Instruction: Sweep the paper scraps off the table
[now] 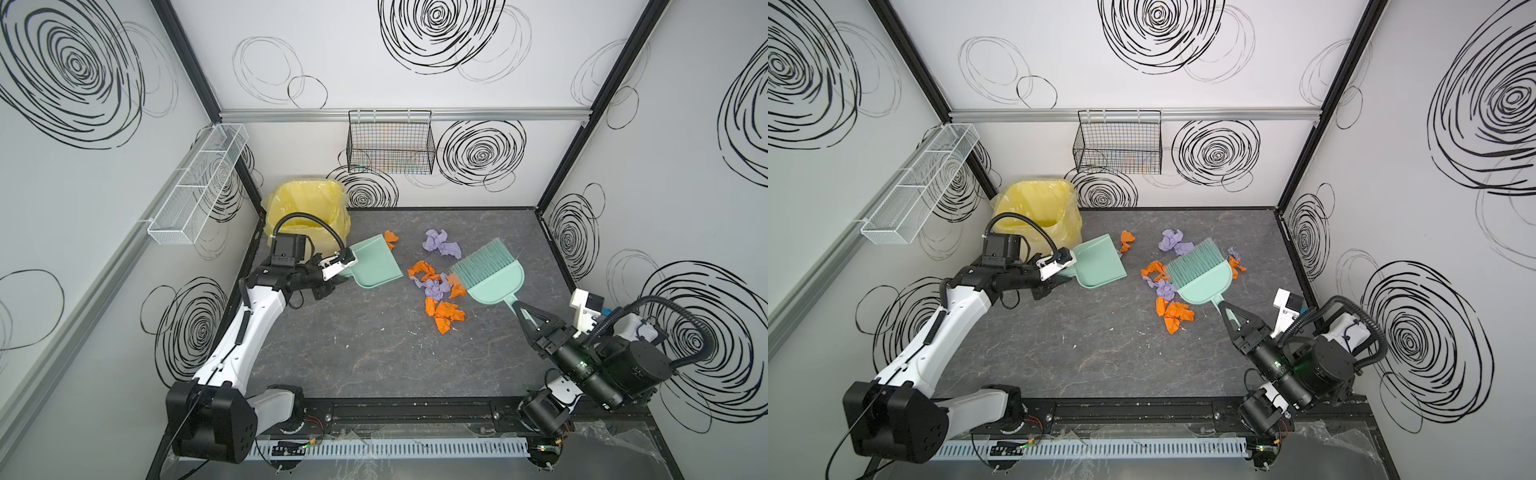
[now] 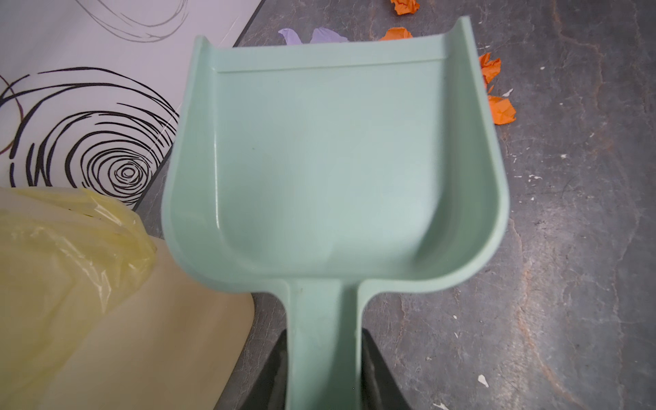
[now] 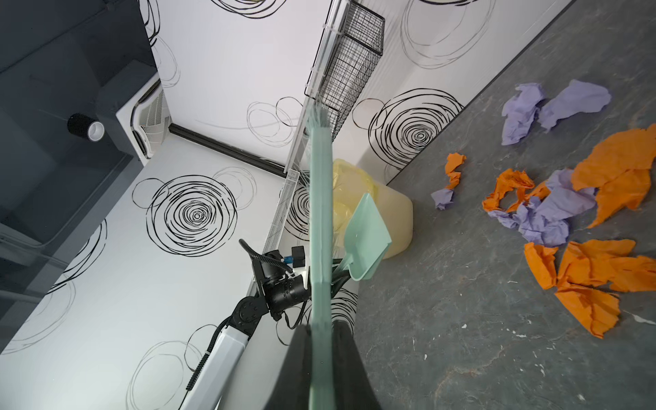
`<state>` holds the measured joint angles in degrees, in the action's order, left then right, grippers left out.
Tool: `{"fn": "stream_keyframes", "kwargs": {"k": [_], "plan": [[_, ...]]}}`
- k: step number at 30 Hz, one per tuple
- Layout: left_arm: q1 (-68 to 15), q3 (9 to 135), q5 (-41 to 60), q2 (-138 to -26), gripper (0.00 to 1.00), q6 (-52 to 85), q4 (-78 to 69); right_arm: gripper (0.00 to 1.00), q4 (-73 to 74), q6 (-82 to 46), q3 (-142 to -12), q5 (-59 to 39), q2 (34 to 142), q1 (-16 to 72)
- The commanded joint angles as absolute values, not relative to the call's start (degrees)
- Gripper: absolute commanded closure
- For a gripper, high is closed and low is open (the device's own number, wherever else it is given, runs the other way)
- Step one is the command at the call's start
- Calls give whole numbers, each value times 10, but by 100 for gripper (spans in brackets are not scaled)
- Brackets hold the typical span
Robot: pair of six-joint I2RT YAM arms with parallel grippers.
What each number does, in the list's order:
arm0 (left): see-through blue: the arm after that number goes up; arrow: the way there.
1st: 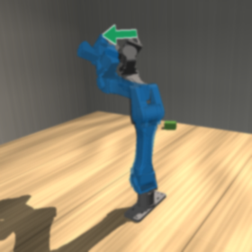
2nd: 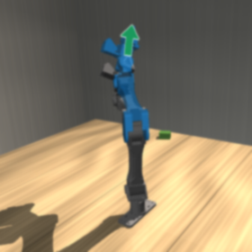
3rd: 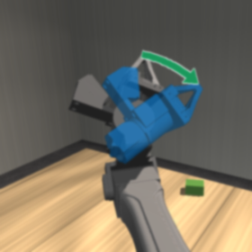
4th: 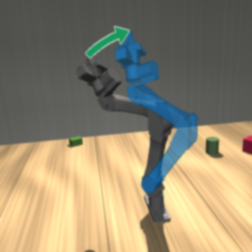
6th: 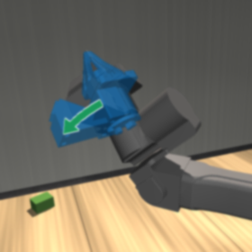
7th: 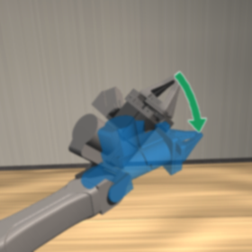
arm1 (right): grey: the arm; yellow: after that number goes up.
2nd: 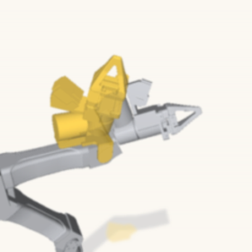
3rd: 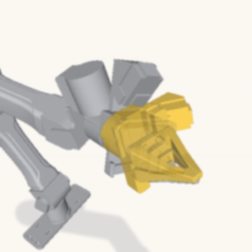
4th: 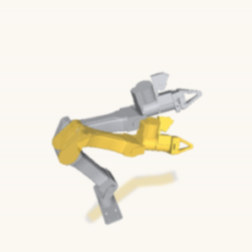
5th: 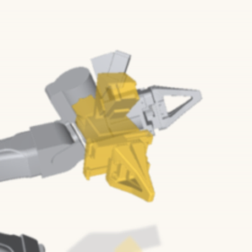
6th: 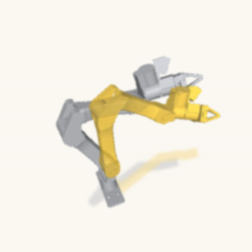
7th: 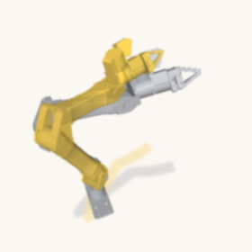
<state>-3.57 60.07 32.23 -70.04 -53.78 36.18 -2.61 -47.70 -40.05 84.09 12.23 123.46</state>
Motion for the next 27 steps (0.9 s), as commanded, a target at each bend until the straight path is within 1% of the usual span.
{"fn": "stream_keyframes", "kwargs": {"k": [1,3,4,8,10,13,15,20,25,27], "plan": [[-31,601,348,-698,100,-534,351,100,127,-300,-428,978,163,1181],[-31,604,348,-701,100,-537,356,100,261,-167,-428,978,220,1112],[-31,606,348,-702,100,-538,358,100,283,-136,-438,978,248,1089],[-29,603,345,-701,100,-542,354,100,259,-83,-536,978,370,1037],[-28,601,348,-702,100,-540,354,100,238,-58,-580,977,426,996],[-28,598,352,-703,100,-538,354,100,257,31,-632,976,513,925],[-27,595,352,-699,100,-537,354,100,357,154,-641,976,560,881],[-23,583,346,-685,100,-546,358,100,438,294,-653,976,624,787],[-10,574,347,-685,100,-556,362,100,633,483,-619,976,695,704],[-5,574,350,-686,100,-557,364,100,743,578,-604,977,733,675]]}}
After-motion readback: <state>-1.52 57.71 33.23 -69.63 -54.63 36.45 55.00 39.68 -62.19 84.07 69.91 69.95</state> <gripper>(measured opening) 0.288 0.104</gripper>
